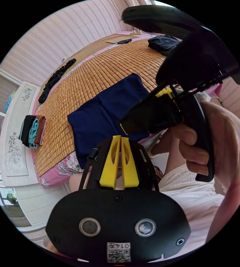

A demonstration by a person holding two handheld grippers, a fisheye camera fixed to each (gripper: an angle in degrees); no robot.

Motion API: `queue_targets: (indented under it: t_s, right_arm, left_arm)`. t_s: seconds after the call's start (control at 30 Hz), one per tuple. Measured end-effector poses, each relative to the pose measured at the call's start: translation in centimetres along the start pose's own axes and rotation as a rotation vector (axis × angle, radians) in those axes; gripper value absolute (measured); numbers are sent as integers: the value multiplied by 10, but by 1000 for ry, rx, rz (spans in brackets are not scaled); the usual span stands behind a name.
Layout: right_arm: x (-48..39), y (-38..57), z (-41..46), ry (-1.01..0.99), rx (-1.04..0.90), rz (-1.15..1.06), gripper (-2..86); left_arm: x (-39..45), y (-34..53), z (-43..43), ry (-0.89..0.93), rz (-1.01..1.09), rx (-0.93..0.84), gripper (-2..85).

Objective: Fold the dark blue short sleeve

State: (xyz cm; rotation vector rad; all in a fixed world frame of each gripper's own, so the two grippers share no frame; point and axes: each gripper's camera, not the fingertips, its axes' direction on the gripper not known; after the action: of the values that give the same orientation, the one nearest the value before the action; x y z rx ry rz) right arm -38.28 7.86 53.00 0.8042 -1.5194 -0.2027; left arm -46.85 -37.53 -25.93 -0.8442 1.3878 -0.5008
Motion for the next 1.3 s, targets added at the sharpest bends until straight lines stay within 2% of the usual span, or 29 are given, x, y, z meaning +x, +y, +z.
queue_targets:
  t_s: [0.2,0.27,0.37,0.5,0.67,0.83,0.97,1.03,1.3]
  right_arm:
    - [23,-3,-3,17,8,79,-9]
    - [27,-4,-5,-8,13,74,-9]
    - [32,-3,-4,29,8,73,-9]
    - [41,-1,-3,81,-1,71,-10]
    - [48,-1,-9,-79,-34,-19,-10]
    - [45,-2,-16,75,-23,-57,-10]
    - [42,-1,-21,241,0,-87,-10]
    - [43,2,-24,258,33,-127,-10]
    - [77,4,-23,252,18,-125,-9]
  left_arm:
    - [3,-17,14,-22,-29,-25,-9]
    - [1,-24,24,62,-80,-100,-9]
    - [-7,-25,18,25,-128,-55,-8]
    - [-16,-24,14,101,-148,-41,-8]
    - [-25,-28,30,106,-204,-121,-8]
    - [-33,-25,33,109,-208,-81,-8]
    - [-25,-24,51,35,-62,-66,-8]
    - [-22,-22,61,25,4,-73,-8]
    - [-33,-11,82,271,232,79,-8]
